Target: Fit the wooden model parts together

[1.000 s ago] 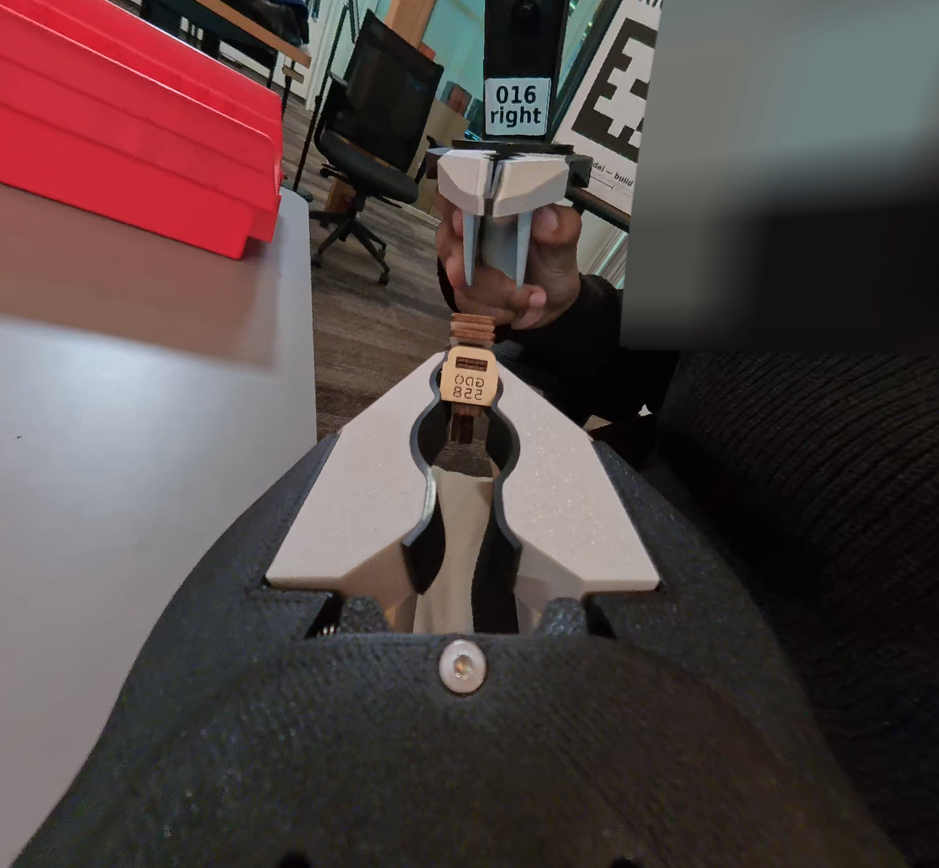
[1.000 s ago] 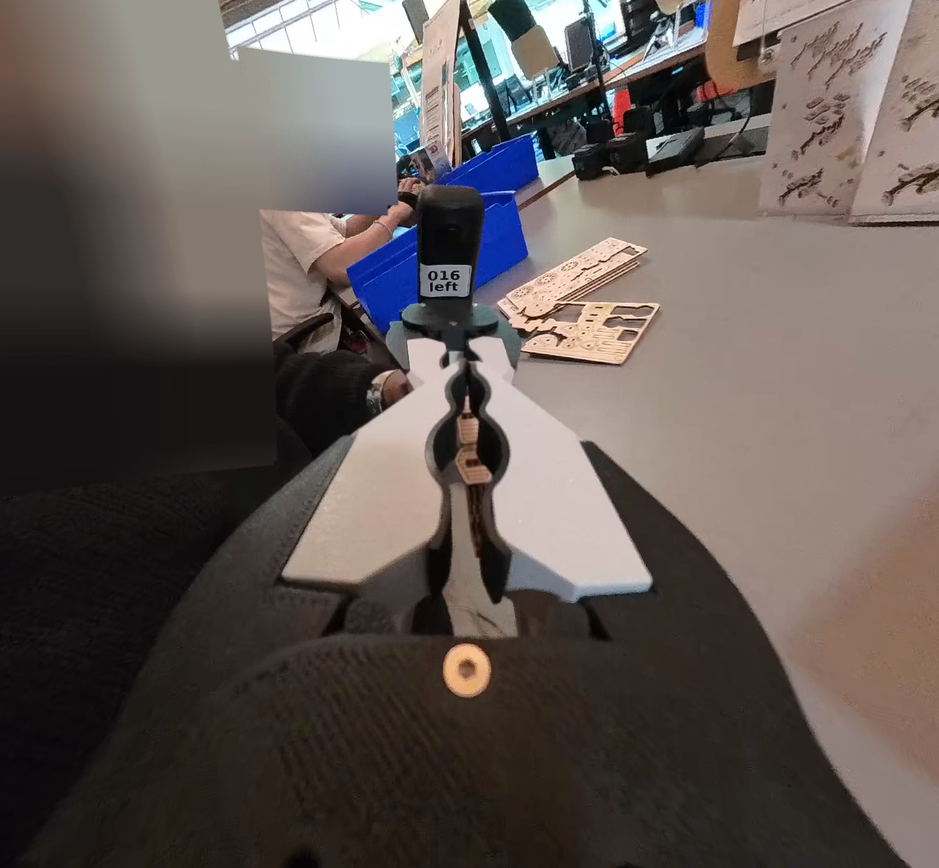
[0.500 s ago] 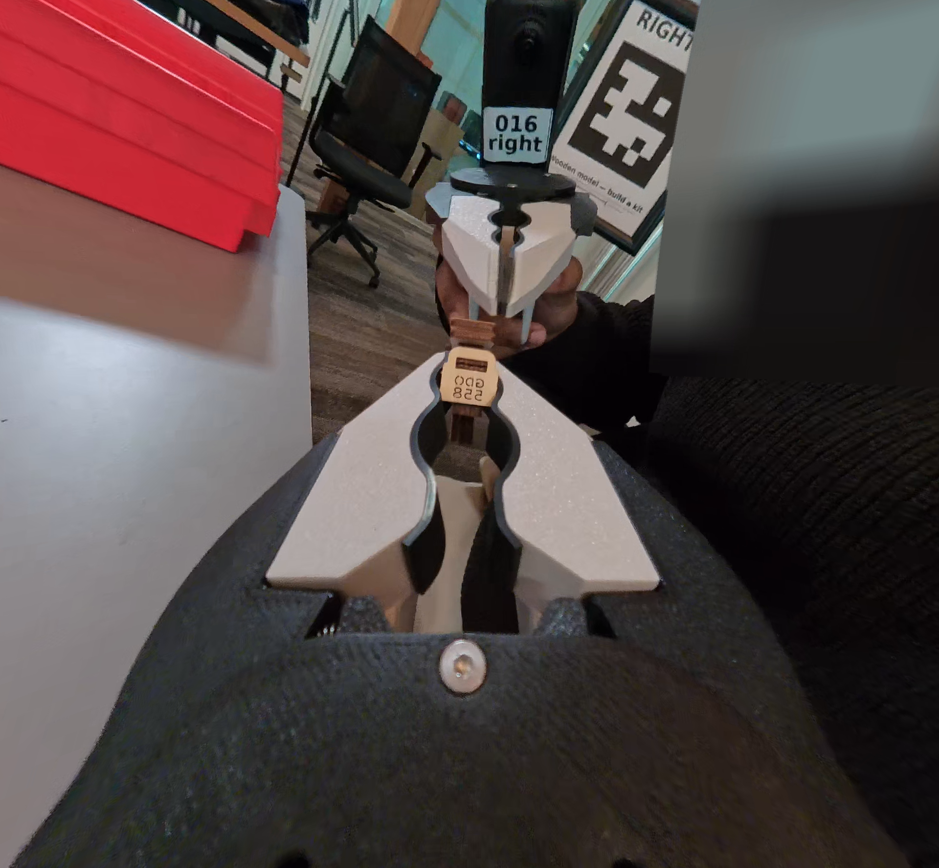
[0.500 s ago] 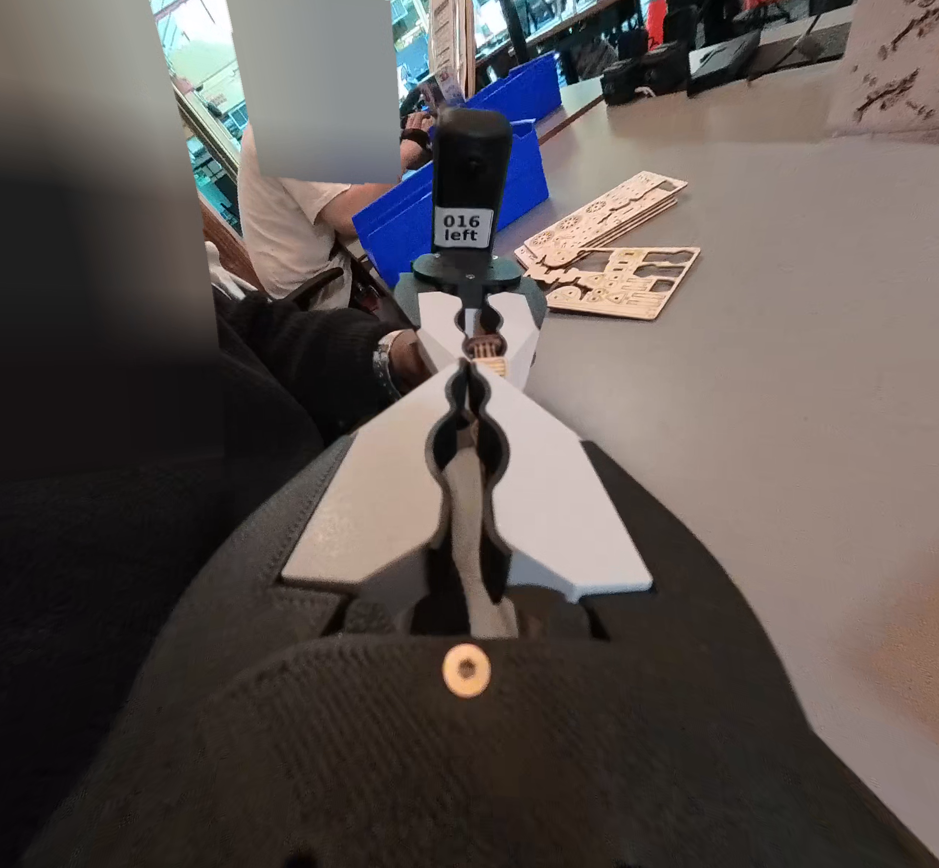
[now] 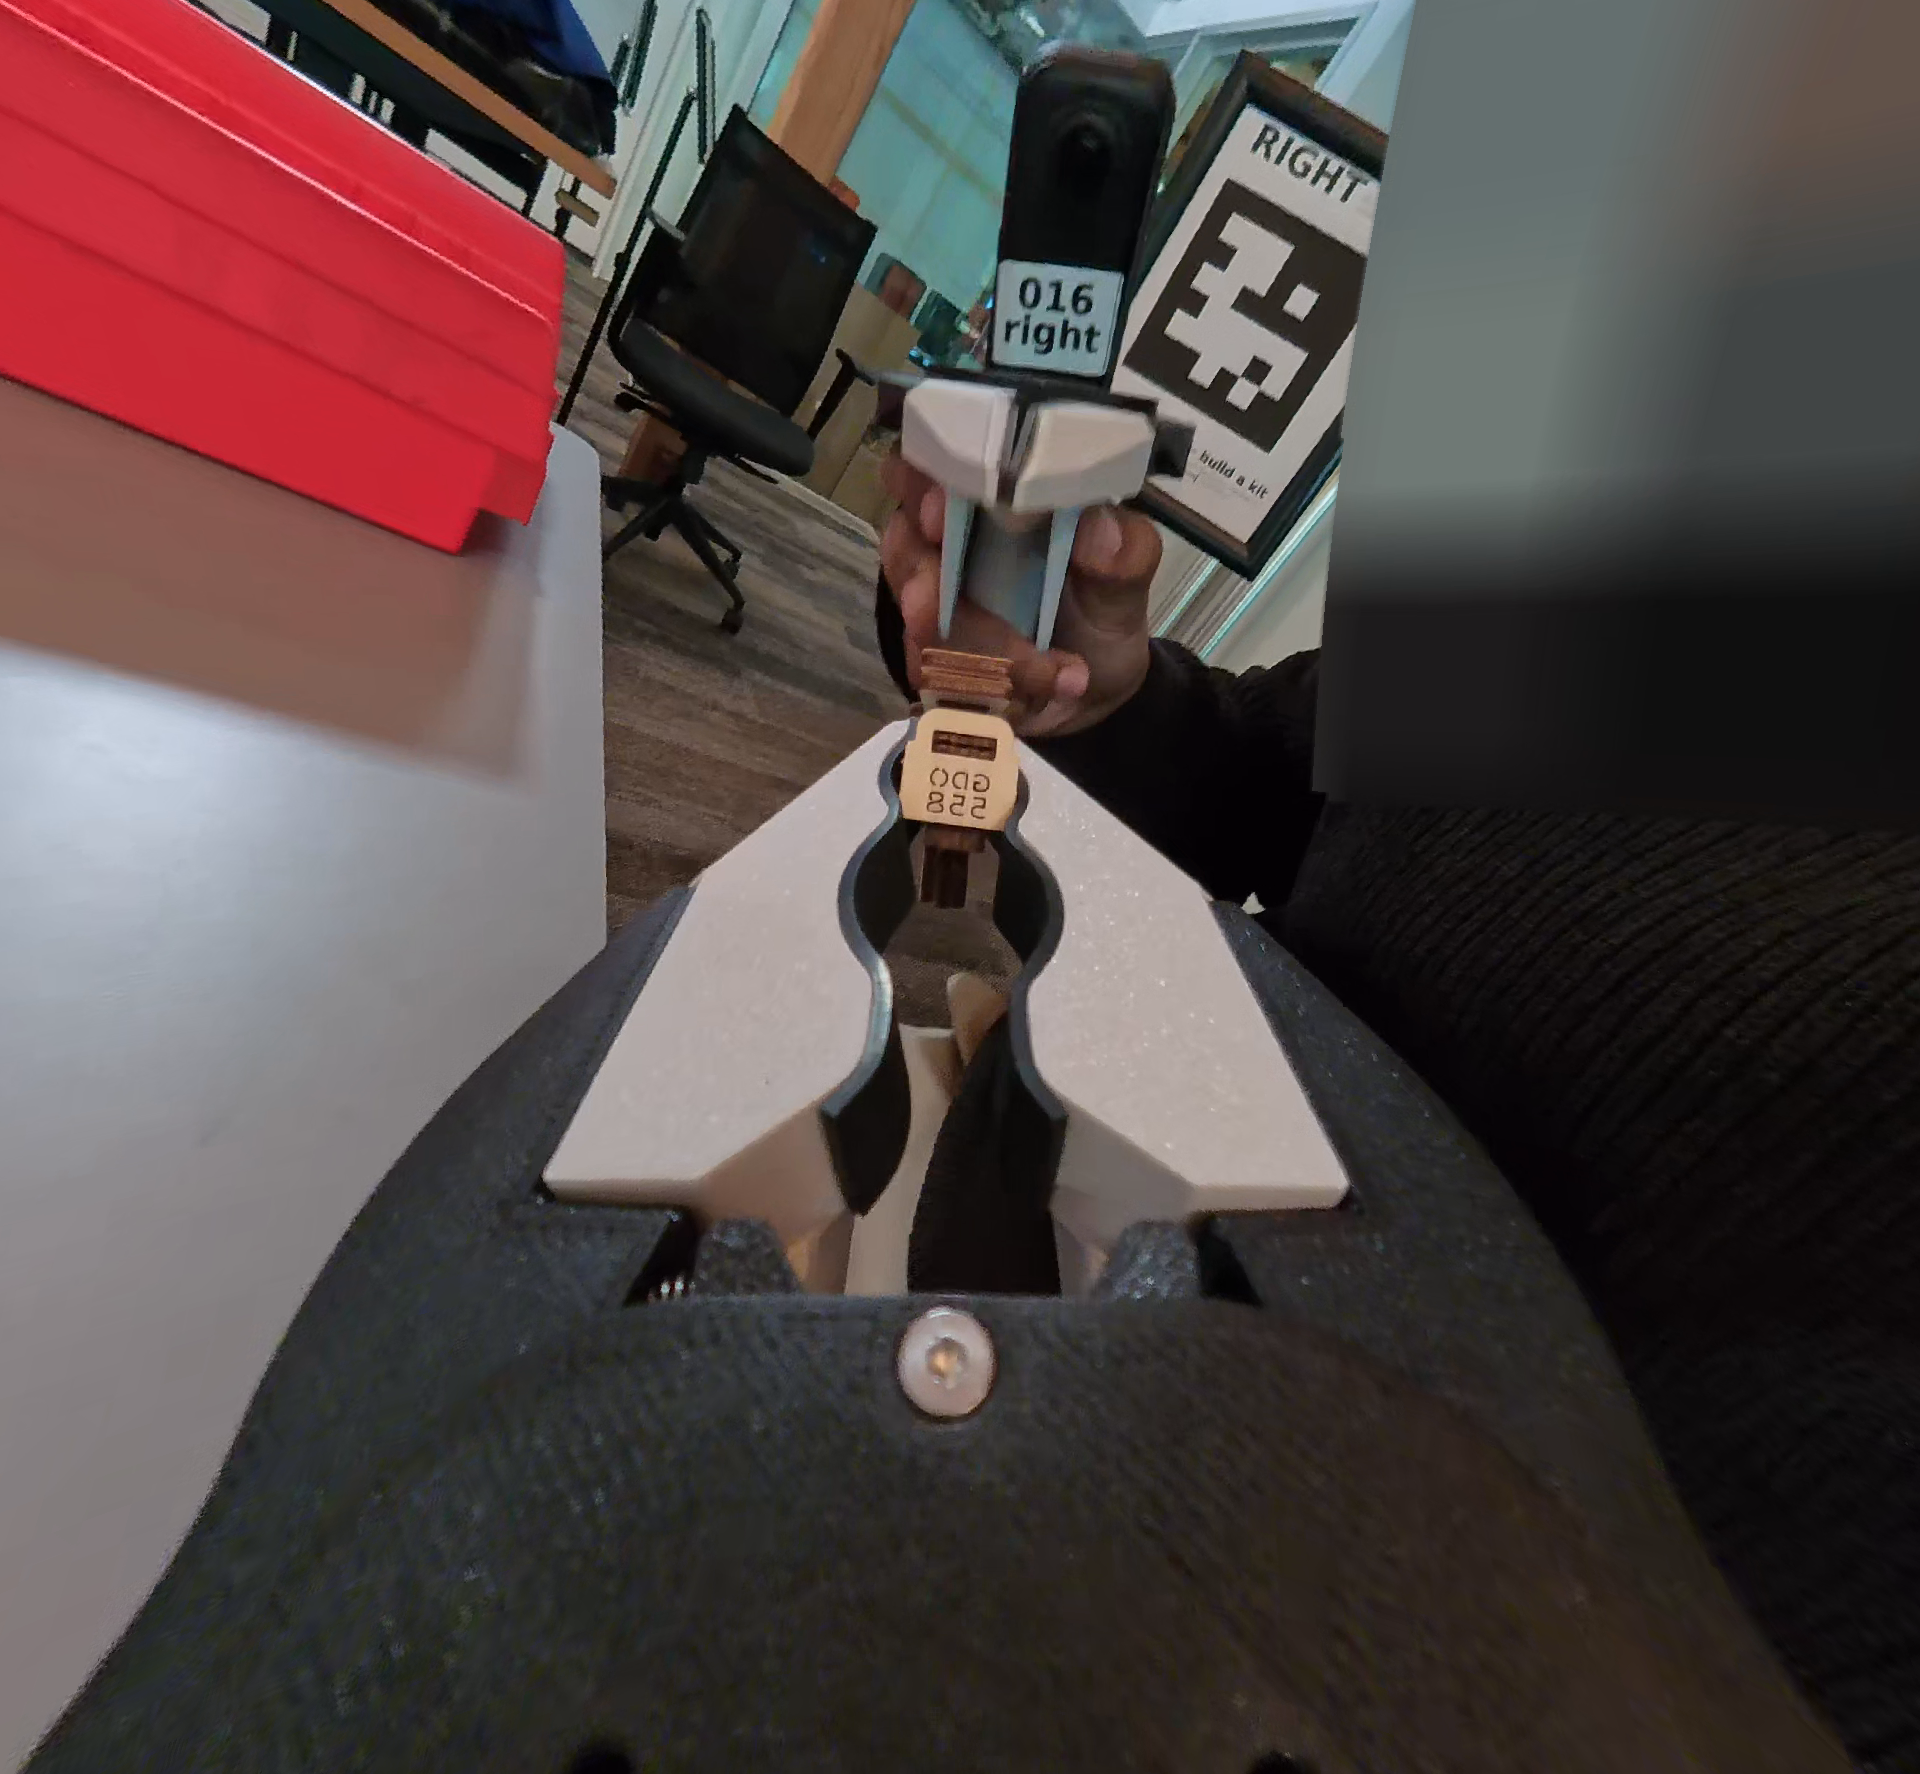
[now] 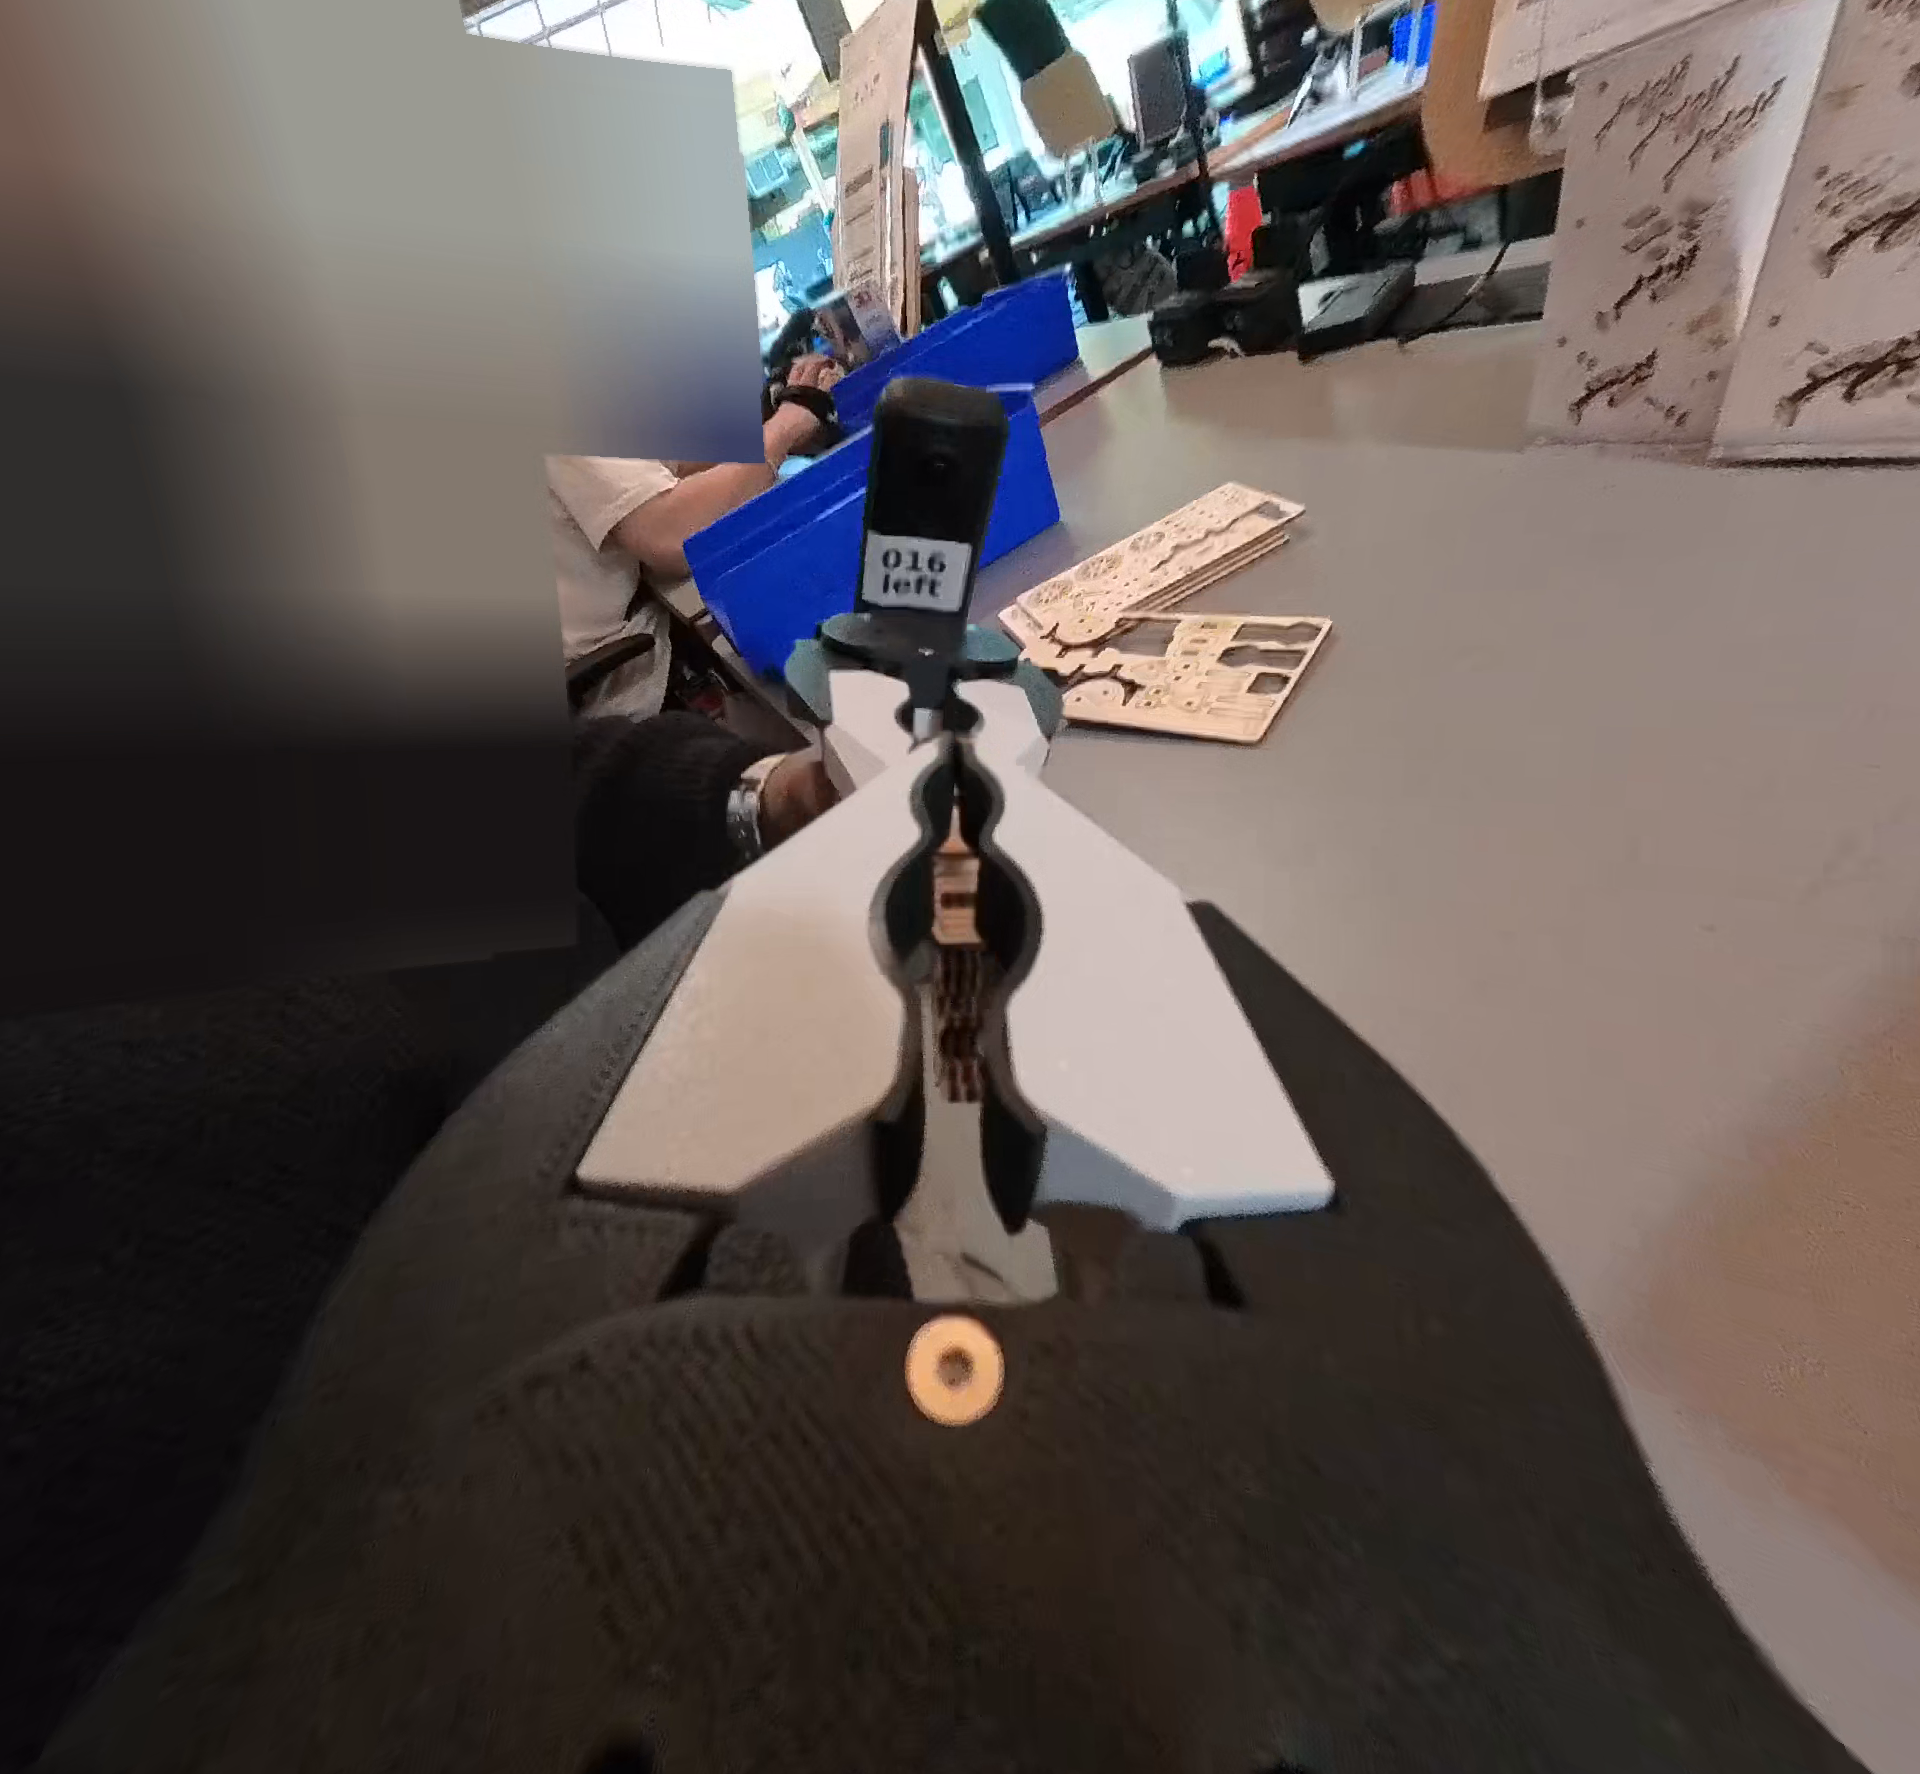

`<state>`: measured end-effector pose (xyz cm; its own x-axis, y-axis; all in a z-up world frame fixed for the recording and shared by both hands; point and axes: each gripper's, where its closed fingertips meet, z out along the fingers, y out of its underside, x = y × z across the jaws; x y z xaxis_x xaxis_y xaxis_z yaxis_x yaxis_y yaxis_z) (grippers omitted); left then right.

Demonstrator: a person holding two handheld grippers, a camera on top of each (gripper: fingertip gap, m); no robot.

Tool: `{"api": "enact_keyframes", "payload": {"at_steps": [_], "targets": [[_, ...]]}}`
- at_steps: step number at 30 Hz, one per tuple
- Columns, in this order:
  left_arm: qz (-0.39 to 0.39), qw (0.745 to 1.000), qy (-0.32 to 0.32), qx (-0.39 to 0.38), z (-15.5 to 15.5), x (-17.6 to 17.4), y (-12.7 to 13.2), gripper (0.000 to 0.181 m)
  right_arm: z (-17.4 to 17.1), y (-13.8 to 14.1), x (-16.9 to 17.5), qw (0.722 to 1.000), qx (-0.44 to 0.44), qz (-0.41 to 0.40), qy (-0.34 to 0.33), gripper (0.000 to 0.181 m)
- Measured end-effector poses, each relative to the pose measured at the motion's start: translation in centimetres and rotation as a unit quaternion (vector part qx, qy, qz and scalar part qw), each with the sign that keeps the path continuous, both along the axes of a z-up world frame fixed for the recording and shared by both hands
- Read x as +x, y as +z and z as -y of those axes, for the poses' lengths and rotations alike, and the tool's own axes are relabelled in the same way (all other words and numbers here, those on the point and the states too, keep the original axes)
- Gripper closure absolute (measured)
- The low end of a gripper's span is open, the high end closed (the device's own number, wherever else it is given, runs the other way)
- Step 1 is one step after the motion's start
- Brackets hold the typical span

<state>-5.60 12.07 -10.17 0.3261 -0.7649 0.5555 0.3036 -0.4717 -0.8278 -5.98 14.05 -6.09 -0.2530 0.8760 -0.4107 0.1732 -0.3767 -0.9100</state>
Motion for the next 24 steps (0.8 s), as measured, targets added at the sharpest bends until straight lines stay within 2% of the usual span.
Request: {"api": "enact_keyframes", "payload": {"at_steps": [3,9,12,13,16,19,22,24], "targets": [[0.007,1.0,0.006,-0.004,-0.2,-0.3,-0.1,0.173,1.5,-2.5,-0.9,0.998,-0.007,0.053,0.033,0.181],[0.0,1.0,0.002,0.001,0.0,0.1,0.1,0.173,-0.9,0.6,0.2,1.0,-0.012,-0.014,-0.019,0.181],[0.011,1.0,-0.006,-0.004,0.1,0.4,0.2,0.173,1.1,-2.0,-0.9,0.999,-0.019,0.043,0.023,0.181],[-0.008,1.0,-0.006,-0.006,0.1,0.4,-0.5,0.172,1.6,-2.7,-1.2,0.997,-0.024,0.058,0.033,0.181],[0.023,1.0,-0.002,-0.004,0.0,0.0,0.6,0.173,0.2,-1.2,-0.6,1.0,-0.019,0.024,0.004,0.181],[0.007,1.0,-0.005,-0.001,0.2,0.2,0.1,0.173,-0.6,0.1,-0.1,1.0,-0.016,-0.002,-0.015,0.181],[0.009,1.0,-0.015,-0.002,0.3,0.7,0.2,0.173,1.1,-2.3,-1.1,0.998,-0.03,0.047,0.022,0.181],[0.006,1.0,-0.008,-0.003,0.2,0.3,0.0,0.173,0.9,-2.4,-1.1,0.998,-0.042,0.048,0.023,0.181]]}}
